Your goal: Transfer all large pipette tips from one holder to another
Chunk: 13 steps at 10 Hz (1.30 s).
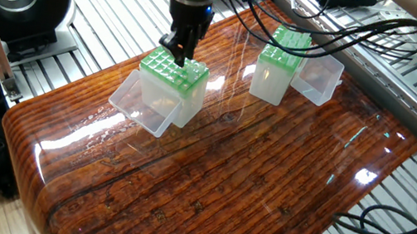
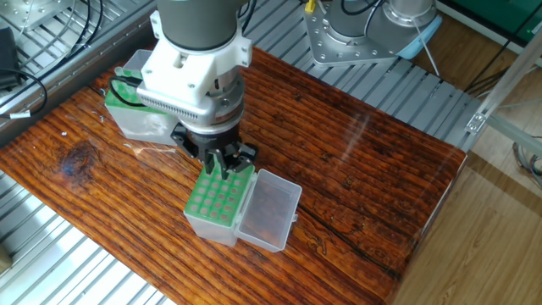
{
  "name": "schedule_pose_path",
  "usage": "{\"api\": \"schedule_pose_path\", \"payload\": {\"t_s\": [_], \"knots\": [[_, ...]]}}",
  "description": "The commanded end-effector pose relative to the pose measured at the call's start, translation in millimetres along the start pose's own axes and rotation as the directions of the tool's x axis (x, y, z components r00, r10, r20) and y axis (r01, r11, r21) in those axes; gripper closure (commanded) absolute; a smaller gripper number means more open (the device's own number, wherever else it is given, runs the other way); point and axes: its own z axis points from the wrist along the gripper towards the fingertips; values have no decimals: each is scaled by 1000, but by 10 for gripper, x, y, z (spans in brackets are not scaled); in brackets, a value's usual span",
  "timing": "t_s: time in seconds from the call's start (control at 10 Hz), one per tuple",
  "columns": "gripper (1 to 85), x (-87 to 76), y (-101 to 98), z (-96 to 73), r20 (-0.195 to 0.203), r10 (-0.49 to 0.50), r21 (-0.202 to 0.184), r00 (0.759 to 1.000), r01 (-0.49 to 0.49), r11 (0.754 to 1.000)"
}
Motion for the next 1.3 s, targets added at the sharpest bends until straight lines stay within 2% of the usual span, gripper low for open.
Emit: {"api": "schedule_pose_path", "payload": {"t_s": [0.0, 0.6, 1.2], "knots": [[553, 43, 25, 68, -9, 9, -26, 1000, -9, 1000], [553, 134, 40, 90, -20, 3, -32, 1000, -3, 999], [593, 128, 23, 110, -18, 1, -27, 1000, -1, 1000]]}}
